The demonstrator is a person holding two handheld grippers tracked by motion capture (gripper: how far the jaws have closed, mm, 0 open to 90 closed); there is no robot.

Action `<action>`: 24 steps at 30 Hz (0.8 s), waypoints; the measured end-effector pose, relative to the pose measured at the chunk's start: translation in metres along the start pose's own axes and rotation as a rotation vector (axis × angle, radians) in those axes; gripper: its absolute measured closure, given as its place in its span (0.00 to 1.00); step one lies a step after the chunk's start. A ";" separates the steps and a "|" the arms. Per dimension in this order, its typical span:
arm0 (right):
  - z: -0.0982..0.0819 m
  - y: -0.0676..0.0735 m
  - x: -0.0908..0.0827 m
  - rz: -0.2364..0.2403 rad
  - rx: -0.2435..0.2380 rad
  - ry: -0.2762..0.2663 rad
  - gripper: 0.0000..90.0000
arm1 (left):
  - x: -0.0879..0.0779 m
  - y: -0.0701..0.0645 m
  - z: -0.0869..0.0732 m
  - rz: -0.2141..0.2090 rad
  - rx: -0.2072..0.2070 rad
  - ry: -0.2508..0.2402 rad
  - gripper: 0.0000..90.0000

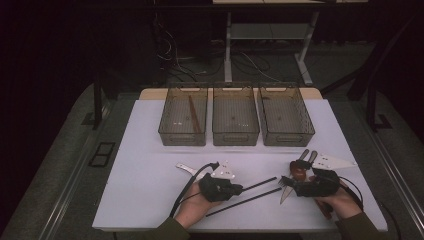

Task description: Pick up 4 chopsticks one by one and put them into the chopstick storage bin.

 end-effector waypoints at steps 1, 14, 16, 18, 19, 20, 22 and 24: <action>0.000 0.001 0.000 0.007 0.004 0.000 0.18 | -0.002 0.001 0.001 -0.001 -0.002 -0.007 0.95; -0.008 0.010 0.003 0.007 0.006 0.032 0.13 | -0.034 0.014 0.001 0.022 -0.021 -0.050 0.95; -0.007 0.011 0.003 0.012 0.000 0.032 0.13 | -0.039 0.016 0.001 0.027 -0.021 -0.052 0.95; -0.008 0.012 0.003 0.013 -0.002 0.038 0.13 | -0.045 0.017 0.000 0.030 -0.022 -0.057 0.95; -0.008 0.012 0.004 0.014 -0.002 0.039 0.13 | -0.047 0.018 0.001 0.032 -0.023 -0.061 0.95; -0.008 0.012 0.004 0.013 -0.004 0.039 0.13 | -0.049 0.019 0.000 0.032 -0.028 -0.063 0.95; -0.008 0.012 0.004 0.016 -0.007 0.038 0.13 | -0.054 0.021 0.000 0.034 -0.027 -0.062 0.95; -0.008 0.012 0.004 0.017 -0.009 0.040 0.13 | -0.058 0.023 0.000 0.040 -0.028 -0.066 0.95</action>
Point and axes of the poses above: each handheld gripper's, and its own axes: x roughly forward along the jaws, z roughly out of its top, y roughly to its left, the point moved 9 cm from there along x, roughly forward along the jaws, and after that the axes turned 8 degrees about -z, right-handed, at the moved point
